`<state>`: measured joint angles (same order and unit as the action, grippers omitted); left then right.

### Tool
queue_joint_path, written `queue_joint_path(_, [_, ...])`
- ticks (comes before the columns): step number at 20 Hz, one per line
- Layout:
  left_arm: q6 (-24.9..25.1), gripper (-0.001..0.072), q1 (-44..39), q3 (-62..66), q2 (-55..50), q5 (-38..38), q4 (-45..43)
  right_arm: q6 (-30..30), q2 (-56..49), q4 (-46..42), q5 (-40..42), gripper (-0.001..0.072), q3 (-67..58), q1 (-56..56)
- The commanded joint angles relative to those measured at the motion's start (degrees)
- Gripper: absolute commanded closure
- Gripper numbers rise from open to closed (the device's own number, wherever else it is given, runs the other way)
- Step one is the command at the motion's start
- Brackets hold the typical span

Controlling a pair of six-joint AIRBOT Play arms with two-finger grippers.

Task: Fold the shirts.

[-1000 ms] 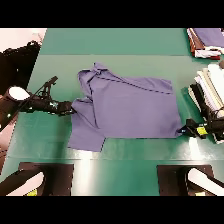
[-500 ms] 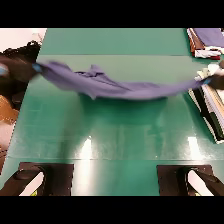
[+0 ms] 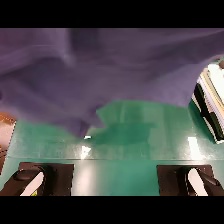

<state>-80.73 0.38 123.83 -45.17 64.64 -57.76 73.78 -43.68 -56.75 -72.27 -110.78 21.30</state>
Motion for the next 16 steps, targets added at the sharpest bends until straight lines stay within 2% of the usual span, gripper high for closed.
queue_joint_path(1, [-1.0, 0.0683, 0.0, 4.8, -0.3, -2.0, -0.8, 2.4, -3.1, -0.2, -6.4, 0.0697, -9.2, 4.2])
queue_joint_path(4, [-1.9, 0.0683, 0.0, -5.0, -0.5, -1.5, -4.8, 3.8, -9.5, -0.2, -14.3, 0.0698, -9.6, 4.2])
queue_joint_path(7, [-4.8, 0.0682, 0.0, -19.4, -3.3, 1.7, -9.2, 3.8, -15.3, -0.3, -16.6, 0.0698, -1.0, 3.1])
queue_joint_path(11, [-4.7, 0.0682, 0.0, -33.1, -13.6, 8.0, -8.7, 3.6, -26.8, -3.1, -18.2, 0.0698, 9.0, -6.2])
queue_joint_path(14, [-2.2, 0.0682, 0.0, -39.2, -24.3, 6.3, -8.7, 4.7, -36.3, -11.1, -16.6, 0.0697, 14.0, -14.0])
queue_joint_path(16, [0.9, 0.0682, 0.0, -39.6, -32.5, 1.2, -8.3, 5.0, -43.5, -14.8, -13.2, 0.0698, 14.8, -17.6])
